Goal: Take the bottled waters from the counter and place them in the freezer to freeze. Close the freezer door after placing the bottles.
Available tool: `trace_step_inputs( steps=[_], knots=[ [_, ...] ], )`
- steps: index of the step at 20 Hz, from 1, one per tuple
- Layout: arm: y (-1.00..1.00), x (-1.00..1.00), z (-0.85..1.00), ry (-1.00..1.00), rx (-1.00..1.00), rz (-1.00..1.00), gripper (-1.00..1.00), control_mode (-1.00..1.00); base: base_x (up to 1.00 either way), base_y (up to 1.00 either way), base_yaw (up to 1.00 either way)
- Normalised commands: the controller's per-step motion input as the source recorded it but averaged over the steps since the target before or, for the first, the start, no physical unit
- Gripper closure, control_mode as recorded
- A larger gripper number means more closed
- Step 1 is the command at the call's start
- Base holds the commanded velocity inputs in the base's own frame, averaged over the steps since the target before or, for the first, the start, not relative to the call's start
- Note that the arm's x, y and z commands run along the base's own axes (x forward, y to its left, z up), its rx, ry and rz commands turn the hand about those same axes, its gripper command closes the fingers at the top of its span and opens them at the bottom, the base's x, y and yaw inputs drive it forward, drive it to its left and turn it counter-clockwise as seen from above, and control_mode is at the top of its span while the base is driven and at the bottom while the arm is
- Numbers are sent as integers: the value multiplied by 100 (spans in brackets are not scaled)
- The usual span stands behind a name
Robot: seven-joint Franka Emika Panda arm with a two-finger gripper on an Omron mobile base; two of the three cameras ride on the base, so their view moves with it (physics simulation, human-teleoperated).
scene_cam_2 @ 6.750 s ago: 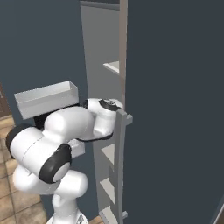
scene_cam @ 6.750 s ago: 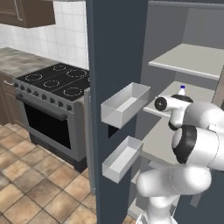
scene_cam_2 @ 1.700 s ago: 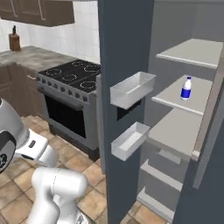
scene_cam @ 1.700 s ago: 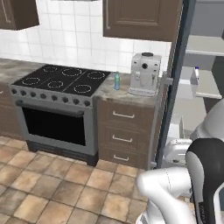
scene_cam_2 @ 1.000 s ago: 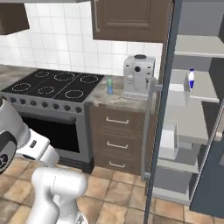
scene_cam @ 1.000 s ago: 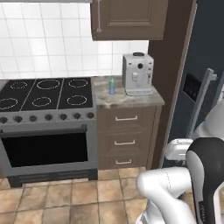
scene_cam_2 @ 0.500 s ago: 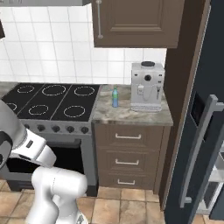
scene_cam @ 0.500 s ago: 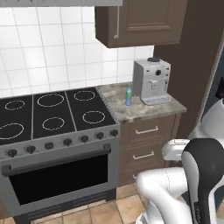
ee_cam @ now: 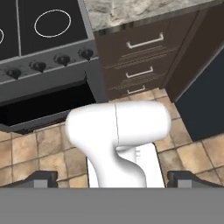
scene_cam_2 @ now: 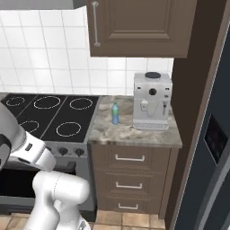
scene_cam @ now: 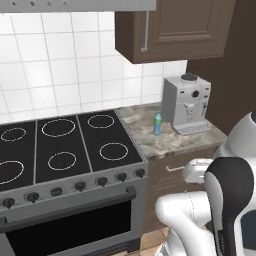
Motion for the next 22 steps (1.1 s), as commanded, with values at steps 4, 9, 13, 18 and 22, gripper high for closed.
trace_step_inputs(
  steps=[4,9,13,18,22],
  knots=[
    [0,0,0,0,0,0,-100,100,73,-23,10],
    [0,0,0,0,0,0,-100,100,56,-14,7],
    [0,0,0,0,0,0,-100,100,24,0,2],
    [0,0,0,0,0,0,-100,100,20,0,0],
    [0,0,0,0,0,0,-100,100,23,0,0]
  ],
)
